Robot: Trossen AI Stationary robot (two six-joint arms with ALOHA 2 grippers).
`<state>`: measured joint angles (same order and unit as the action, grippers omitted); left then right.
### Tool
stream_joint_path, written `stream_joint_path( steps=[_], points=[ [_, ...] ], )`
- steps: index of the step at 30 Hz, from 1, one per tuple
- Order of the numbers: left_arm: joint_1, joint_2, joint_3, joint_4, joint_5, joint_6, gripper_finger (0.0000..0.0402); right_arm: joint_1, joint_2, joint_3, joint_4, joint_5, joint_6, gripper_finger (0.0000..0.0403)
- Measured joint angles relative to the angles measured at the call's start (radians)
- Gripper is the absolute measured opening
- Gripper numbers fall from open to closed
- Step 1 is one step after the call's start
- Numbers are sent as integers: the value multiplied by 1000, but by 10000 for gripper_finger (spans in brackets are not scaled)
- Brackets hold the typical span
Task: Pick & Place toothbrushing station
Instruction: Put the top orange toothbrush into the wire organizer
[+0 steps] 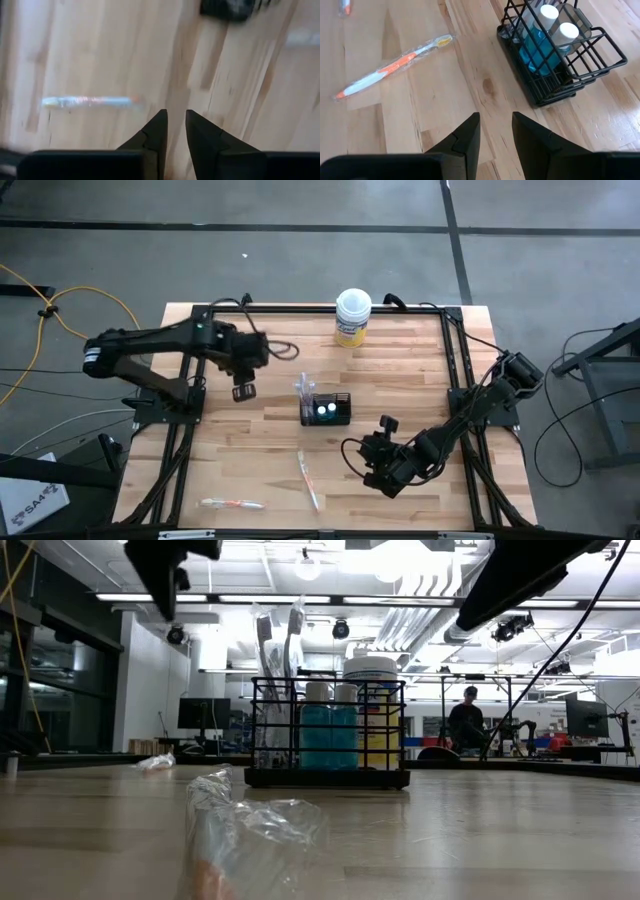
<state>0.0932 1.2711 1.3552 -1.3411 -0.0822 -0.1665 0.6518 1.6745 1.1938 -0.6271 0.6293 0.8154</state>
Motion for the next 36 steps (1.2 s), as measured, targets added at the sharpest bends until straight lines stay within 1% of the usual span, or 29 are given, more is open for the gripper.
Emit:
stream_joint_path(
  steps=[3, 5, 9, 12, 15, 18, 24, 29, 36],
  points=[
    [33, -41, 0, 52, -2, -61, 56, 0, 0, 0, 11, 0, 0, 105],
    [55, -57, -5, 55, -30, -128, 55, 0, 0, 0, 12, 0, 0, 105],
    [92, -67, -63, 60, -129, -312, 55, 1, 0, 0, 13, 0, 0, 105],
    [125, -63, -126, 64, -181, -459, 55, 1, 0, 0, 15, 0, -5, 105],
    [164, -56, -182, 73, -212, -578, 55, 1, 0, 0, 15, -2, -7, 105],
    [190, -58, -225, 119, -261, -698, 55, 1, 0, 0, 15, -4, -31, 105],
    [229, -22, -265, 142, -317, -981, 55, 1, 0, 0, 17, -4, -77, 105],
    [276, 62, -269, 172, -315, -1080, 55, 1, 0, 0, 19, -11, -87, 105],
    [356, 200, -270, 199, -270, -1075, 55, 3, 0, 0, 19, -34, -87, 105]
  ],
)
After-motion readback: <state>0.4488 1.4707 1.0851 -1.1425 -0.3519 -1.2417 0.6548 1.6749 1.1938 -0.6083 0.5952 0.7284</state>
